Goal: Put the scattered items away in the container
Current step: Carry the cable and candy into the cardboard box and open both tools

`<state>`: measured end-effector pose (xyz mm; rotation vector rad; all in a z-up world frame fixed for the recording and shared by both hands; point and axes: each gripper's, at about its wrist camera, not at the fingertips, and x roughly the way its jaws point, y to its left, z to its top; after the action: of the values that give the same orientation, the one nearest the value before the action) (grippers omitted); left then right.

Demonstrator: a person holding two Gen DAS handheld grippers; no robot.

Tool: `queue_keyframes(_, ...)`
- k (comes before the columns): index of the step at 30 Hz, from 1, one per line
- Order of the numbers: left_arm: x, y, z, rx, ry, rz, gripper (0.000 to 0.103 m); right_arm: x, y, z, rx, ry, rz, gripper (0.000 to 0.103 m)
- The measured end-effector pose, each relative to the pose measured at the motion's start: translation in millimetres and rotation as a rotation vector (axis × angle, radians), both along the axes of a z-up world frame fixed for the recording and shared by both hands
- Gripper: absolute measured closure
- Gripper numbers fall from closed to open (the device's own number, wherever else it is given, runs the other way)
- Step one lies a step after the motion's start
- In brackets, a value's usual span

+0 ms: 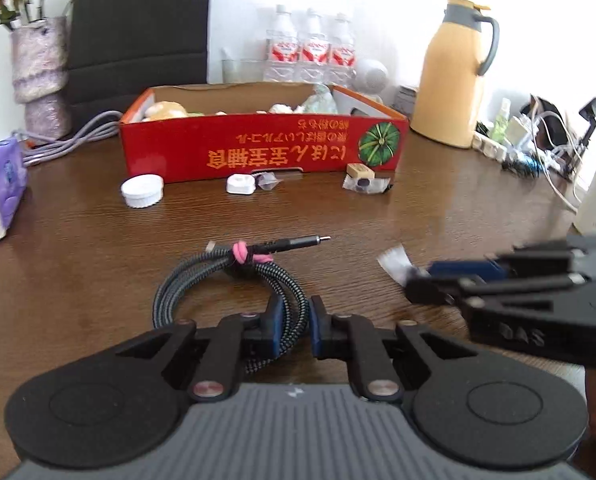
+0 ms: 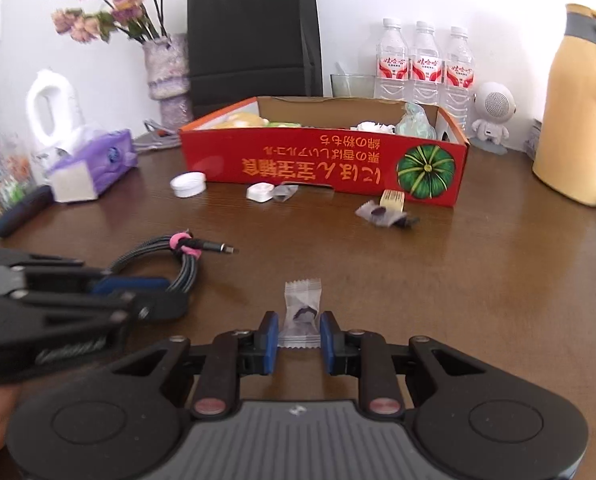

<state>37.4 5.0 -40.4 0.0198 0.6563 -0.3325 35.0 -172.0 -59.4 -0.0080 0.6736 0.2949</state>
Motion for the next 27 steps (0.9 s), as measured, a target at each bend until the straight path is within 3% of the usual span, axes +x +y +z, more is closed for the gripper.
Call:
queue_keyframes(4, -26, -6, 26, -0.072, -0.058, 0.045, 0.095, -22, -8, 9, 0.013, -0.040, 0.002, 0.082)
queue_keyframes(10, -42, -8, 54, -0.048, -0.143, 0.108, 0.095, -36, -27, 20, 0.098, -0.077, -0.028, 0.082)
queue_keyframes(16, -43, 1, 74, -0.082, -0.176, 0.136, 0.095, -28, -35, 29, 0.115, -0.097, -0.052, 0.082)
queue_keyframes(21, -6, 7, 100, -0.081, -0.201, 0.084, 0.095, -7, -40, 49, 0.111, -0.139, -0.068, 0.082)
queue_keyframes(27, 65, 5, 152, -0.119, -0.262, 0.039, 0.095, 39, -54, 103, 0.178, -0.239, -0.099, 0.082)
